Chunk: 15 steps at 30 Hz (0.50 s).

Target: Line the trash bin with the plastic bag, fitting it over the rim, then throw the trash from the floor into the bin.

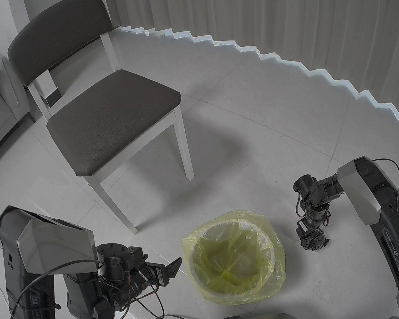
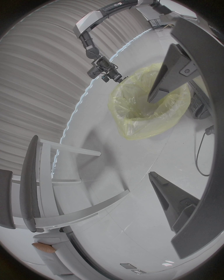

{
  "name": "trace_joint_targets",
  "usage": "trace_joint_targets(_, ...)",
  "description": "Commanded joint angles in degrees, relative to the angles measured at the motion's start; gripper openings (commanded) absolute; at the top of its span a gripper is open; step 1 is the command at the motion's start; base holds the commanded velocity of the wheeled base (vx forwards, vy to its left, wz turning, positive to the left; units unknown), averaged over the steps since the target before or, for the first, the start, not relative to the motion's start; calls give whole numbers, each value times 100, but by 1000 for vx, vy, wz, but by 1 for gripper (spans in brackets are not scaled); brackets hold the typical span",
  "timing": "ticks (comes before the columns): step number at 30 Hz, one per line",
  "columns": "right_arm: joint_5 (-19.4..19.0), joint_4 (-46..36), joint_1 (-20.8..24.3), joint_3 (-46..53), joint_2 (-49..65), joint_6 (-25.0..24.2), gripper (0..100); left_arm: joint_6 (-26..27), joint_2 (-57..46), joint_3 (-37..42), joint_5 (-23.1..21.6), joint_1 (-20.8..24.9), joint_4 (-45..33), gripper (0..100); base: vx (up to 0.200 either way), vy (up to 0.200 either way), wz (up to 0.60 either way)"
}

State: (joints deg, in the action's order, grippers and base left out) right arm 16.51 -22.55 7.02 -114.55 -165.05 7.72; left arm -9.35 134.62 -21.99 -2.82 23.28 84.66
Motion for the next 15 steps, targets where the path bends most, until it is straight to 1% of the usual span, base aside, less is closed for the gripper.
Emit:
trace_joint_targets(1,2,-65,19,-4,-230,-16,100,-5,117,19,0,1,24,100,0,0,0)
trace_joint_targets(11,2,-188,19,-4,-238,-104,100,-5,117,55,-8,-8,103,100,0,0,0)
trace_joint_targets(12,2,-188,19,-4,-247,-104,0,-5,117,55,-8,-8,103,100,0,0,0)
trace_joint_targets(15,2,-188,27,-4,-230,-121,0,-5,117,55,-8,-8,121,100,0,0,0)
